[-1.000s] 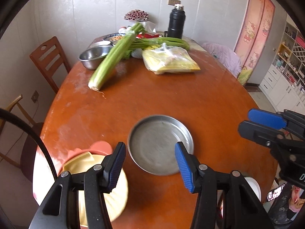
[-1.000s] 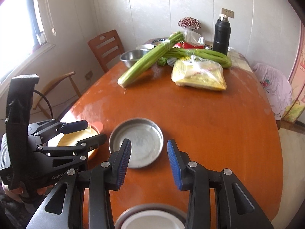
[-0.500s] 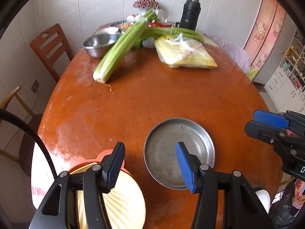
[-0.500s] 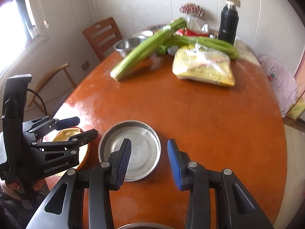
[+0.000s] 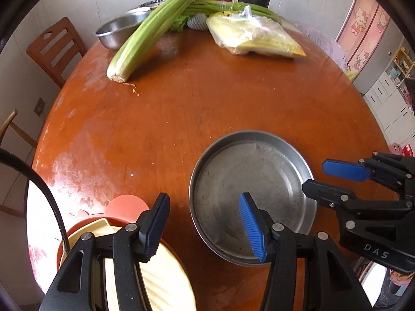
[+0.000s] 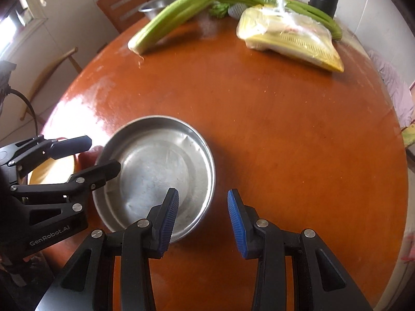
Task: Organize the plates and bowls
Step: 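Reach the left tool to the flat steel pan and grip its rim, then lift the steel pan with the left tool and carry it over the yellow plate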
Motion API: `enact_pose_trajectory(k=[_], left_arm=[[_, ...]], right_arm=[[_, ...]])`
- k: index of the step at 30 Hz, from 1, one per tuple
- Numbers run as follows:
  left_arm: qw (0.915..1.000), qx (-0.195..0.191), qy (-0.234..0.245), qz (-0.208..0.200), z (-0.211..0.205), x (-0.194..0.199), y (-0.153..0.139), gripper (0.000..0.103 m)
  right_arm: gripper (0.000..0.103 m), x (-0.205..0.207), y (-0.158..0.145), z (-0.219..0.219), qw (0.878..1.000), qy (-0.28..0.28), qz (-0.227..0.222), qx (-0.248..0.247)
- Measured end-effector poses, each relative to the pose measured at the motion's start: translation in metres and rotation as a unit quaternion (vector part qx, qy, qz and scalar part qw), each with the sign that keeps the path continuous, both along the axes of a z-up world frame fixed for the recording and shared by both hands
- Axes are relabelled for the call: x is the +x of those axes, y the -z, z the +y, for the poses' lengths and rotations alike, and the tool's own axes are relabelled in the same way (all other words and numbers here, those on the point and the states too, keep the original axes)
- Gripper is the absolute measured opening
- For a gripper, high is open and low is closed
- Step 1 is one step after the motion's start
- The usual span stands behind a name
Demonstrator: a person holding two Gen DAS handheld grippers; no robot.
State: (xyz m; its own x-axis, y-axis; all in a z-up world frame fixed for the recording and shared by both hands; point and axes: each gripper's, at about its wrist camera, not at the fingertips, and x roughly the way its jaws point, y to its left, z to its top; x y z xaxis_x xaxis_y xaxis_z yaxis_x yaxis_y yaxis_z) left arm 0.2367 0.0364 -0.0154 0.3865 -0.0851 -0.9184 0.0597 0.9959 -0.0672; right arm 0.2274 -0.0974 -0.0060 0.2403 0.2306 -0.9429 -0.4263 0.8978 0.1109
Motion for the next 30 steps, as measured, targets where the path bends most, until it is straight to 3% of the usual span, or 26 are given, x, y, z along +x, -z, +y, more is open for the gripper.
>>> enact_pose_trajectory(k=[10, 16, 19, 24, 30], left_arm=[[0.9998, -0.003, 0.0, 0.018, -0.001, 0.005, 0.018, 0.054], [0.9998, 0.003, 0.003, 0.017, -0.002, 0.005, 0.024, 0.045], [0.9999, -0.004, 0.008, 0.015, -0.004, 0.004, 0.023, 0.038], [0.9999, 0.0, 0.003, 0.012, -0.005, 0.001, 0.019, 0.038], [0.9996, -0.018, 0.001, -0.022, -0.001, -0.012, -0.009, 0.038]], right_arm=[[0.039, 0.006, 0.02, 0.008, 1.0, -0.002, 0.013, -0.025], [0.036, 0.006, 0.028, 0.014, 0.999, -0.009, 0.018, -0.032], [0.035, 0.004, 0.027, 0.017, 0.999, -0.018, 0.02, -0.022], [0.034, -0.001, 0.02, 0.02, 0.999, -0.023, 0.016, -0.019], [0.035, -0.01, -0.005, 0.016, 1.0, -0.019, -0.01, -0.005]])
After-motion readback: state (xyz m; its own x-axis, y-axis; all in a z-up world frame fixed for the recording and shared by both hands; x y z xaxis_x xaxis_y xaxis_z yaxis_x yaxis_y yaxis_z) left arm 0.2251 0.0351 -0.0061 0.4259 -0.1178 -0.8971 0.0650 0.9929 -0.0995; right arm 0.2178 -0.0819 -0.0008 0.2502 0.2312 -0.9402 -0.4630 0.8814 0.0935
